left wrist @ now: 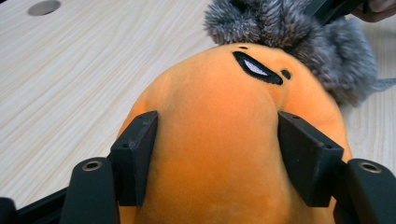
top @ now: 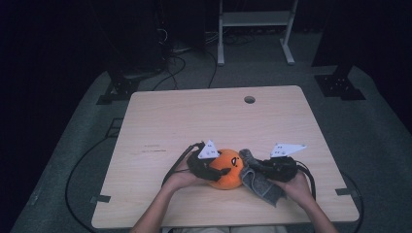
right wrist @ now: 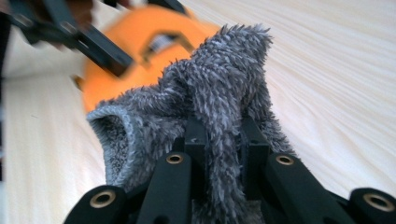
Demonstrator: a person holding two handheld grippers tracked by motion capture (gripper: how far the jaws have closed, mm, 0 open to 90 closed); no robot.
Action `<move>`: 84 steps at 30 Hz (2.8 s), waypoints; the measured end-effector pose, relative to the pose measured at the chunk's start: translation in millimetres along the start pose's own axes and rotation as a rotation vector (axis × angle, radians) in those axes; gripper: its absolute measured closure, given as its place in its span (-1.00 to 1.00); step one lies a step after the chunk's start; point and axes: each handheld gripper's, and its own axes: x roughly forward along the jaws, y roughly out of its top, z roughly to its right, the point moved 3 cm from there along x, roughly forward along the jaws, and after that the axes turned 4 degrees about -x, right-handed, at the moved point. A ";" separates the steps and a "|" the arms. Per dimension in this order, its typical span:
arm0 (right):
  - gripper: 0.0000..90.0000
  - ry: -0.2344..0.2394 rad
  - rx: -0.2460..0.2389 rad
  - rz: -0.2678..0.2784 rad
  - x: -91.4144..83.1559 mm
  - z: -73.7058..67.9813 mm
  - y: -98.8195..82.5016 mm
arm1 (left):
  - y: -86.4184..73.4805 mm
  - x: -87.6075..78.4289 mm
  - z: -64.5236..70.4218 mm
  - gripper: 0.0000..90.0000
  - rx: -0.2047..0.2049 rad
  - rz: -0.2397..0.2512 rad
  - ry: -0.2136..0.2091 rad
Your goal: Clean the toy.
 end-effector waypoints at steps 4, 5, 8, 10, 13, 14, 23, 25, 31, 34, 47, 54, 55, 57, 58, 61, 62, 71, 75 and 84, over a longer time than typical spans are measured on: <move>0.70 -0.065 0.009 -0.011 -19.9 8.8 -6.1 | -1.4 -1.7 4.3 -0.23 -0.012 0.030 0.018; 0.70 -0.073 0.022 -0.002 -25.2 11.5 -6.9 | 1.0 -3.4 6.5 -0.20 -0.005 0.040 0.031; 0.69 -0.108 0.031 -0.004 -34.5 18.0 -10.1 | 5.1 -4.9 9.0 -0.14 -0.008 0.064 0.035; 0.68 -0.140 0.048 -0.004 -41.7 25.8 -15.2 | 8.3 -5.3 12.2 -0.07 0.005 0.071 0.041; 0.53 -0.170 0.081 -0.022 -45.7 36.8 -24.5 | 12.5 -6.2 15.4 -0.04 0.019 0.069 0.038; 0.39 -0.167 0.100 -0.017 -46.3 39.9 -27.4 | 13.6 -6.8 15.9 -0.03 0.021 0.070 0.035; -0.07 -0.188 0.142 0.038 -49.8 48.2 -31.7 | 26.1 -14.7 4.4 -0.02 0.008 0.101 0.053; -0.09 -0.188 0.141 0.043 -49.2 48.5 -32.0 | 27.9 -15.0 1.7 -0.02 0.014 0.096 0.062; -0.13 -0.182 0.120 0.054 -47.0 46.1 -30.1 | 34.6 -7.8 -22.8 -0.02 -0.014 0.064 0.123; -0.16 -0.177 0.123 0.066 -47.0 45.2 -29.1 | 38.7 -4.7 -32.8 -0.03 -0.038 0.068 0.140; -0.23 -0.188 0.124 0.074 -42.7 46.5 -24.2 | 38.1 6.4 -41.0 -0.40 -0.027 0.017 0.135; -0.24 -0.194 0.107 0.057 -39.1 42.9 -22.4 | 39.3 -9.9 -36.5 -0.57 -0.020 0.034 0.143; -0.24 -0.188 0.110 0.064 -38.9 41.9 -21.4 | 39.1 -12.2 -35.7 -0.57 -0.019 0.035 0.145; -0.25 -0.186 0.104 0.064 -37.9 40.3 -20.3 | 38.2 -16.3 -35.0 -0.59 -0.019 0.034 0.151; -0.25 -0.179 0.104 0.056 -35.9 39.1 -20.7 | 37.2 -20.2 -35.2 -0.61 -0.022 0.035 0.155; -0.26 -0.175 0.098 0.043 -34.4 38.1 -21.8 | 35.9 -24.1 -35.3 -0.62 -0.027 0.047 0.152; -0.27 -0.172 0.097 0.039 -33.8 37.7 -22.0 | 35.3 -25.7 -34.7 -0.62 -0.029 0.052 0.149; -0.28 -0.164 0.105 0.038 -34.3 37.8 -25.0 | 27.0 -39.4 -29.0 -0.66 -0.010 0.052 0.129; -0.28 -0.160 0.103 0.038 -35.5 36.4 -25.8 | 21.2 -45.4 -25.2 -0.67 -0.015 0.064 0.127; -0.29 -0.171 0.096 0.039 -35.9 34.3 -27.8 | 7.3 -51.6 -19.9 -0.73 -0.030 0.082 0.130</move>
